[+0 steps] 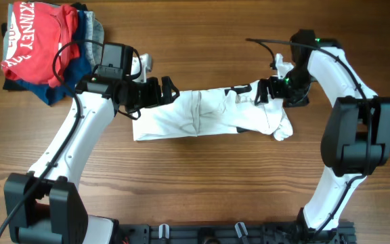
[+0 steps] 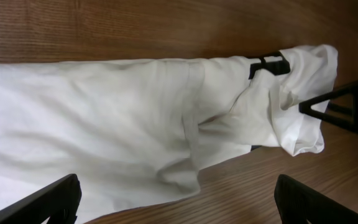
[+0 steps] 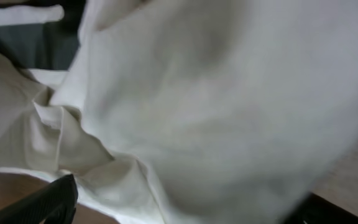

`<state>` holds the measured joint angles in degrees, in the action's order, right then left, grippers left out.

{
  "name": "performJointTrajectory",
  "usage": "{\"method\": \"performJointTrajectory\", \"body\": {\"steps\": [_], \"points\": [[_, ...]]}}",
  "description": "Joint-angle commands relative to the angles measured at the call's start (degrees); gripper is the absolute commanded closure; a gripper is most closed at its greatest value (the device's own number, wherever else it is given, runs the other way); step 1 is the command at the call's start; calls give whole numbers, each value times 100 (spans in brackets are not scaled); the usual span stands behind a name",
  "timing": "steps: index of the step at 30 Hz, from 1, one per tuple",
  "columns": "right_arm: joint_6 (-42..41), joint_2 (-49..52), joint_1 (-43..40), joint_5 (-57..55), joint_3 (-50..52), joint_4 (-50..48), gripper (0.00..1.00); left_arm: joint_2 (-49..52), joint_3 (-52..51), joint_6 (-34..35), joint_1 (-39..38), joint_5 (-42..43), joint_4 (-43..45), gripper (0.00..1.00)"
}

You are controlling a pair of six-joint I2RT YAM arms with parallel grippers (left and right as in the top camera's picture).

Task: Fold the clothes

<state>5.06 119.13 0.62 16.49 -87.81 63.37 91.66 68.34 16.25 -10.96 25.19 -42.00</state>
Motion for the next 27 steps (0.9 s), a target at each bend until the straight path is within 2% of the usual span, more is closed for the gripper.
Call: {"method": "performJointTrajectory", "body": {"steps": [1, 6, 9, 12, 16, 18, 23, 27], "points": [[236, -17, 28, 570, 365, -374, 1, -59, 68, -260, 26, 46, -94, 0], [74, -17, 28, 623, 662, -785, 2, -59, 68, -258, 26, 28, -164, 0], [74, -17, 28, 831, 691, -890, 14, -59, 68, -258, 26, 28, -195, 0], [-103, -17, 28, 861, 691, -966, 35, -57, 68, -260, 26, 28, -197, 0], [-544, -20, 17, 503, 691, -1102, 79, -57, 68, -258, 26, 26, -199, 0], [-752, -20, -11, 234, 686, -1204, 94, -52, 68, -258, 26, 24, -197, 0], [-885, -22, -358, 146, 361, -1064, 96, -48, 68, -258, 26, -68, -203, 0], [-671, -26, -739, 146, -129, -664, 96, -46, 68, -258, 26, -114, -205, 0]]}}
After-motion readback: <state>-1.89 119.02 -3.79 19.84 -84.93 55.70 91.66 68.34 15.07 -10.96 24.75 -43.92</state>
